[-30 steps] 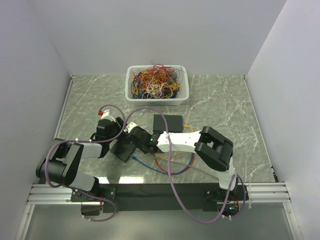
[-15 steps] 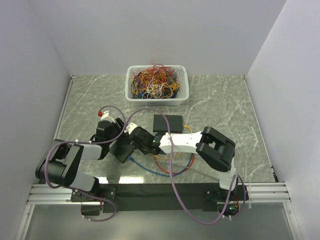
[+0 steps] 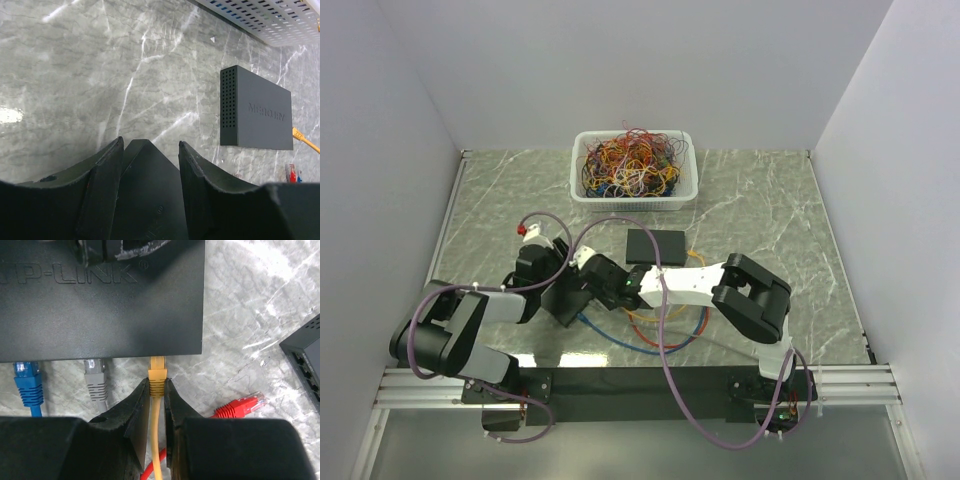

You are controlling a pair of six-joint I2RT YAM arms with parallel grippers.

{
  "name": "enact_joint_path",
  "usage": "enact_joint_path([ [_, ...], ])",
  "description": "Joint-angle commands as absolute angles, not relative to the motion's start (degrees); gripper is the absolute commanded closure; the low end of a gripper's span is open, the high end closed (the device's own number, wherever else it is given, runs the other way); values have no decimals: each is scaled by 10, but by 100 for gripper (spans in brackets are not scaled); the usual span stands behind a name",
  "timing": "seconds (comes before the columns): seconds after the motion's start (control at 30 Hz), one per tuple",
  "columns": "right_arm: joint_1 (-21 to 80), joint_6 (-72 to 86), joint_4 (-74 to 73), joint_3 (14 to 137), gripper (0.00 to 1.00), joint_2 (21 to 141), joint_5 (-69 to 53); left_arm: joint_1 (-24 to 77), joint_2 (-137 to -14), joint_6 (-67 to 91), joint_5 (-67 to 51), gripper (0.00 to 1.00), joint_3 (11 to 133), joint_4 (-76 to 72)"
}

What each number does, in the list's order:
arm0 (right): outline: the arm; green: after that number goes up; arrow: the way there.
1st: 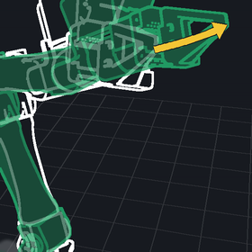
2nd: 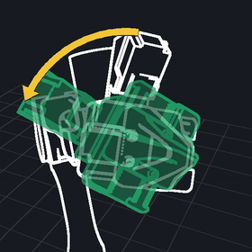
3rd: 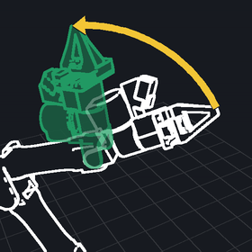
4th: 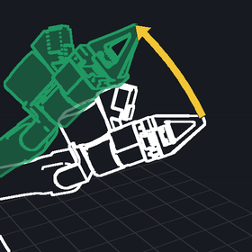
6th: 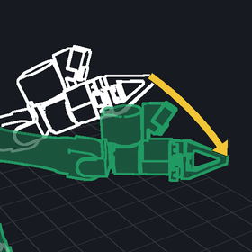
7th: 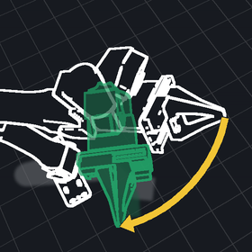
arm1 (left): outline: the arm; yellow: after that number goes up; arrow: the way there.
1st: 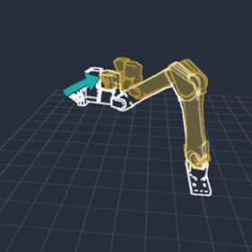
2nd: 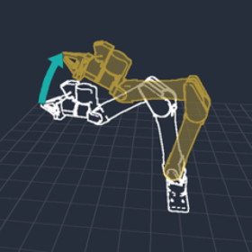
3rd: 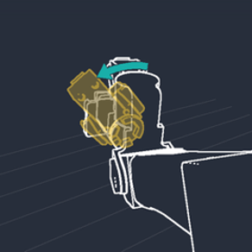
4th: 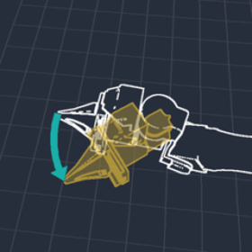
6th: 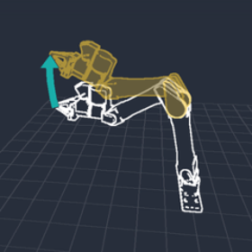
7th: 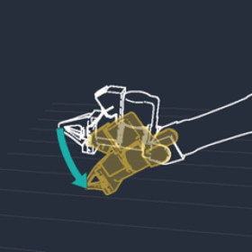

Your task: Insert the plug into the switch port

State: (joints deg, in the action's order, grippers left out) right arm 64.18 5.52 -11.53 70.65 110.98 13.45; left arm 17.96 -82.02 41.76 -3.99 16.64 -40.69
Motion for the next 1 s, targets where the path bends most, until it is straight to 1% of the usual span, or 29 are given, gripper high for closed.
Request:
enact_joint_path([
  [0.0,635,69,61,720,100,1078,131,231,-834,460,-122,48,147,-371],
  [0.67,622,78,102,666,100,1042,113,290,-826,483,-69,48,127,-359],
  [0.97,620,105,138,650,100,1042,76,360,-807,526,-35,48,89,-372],
])
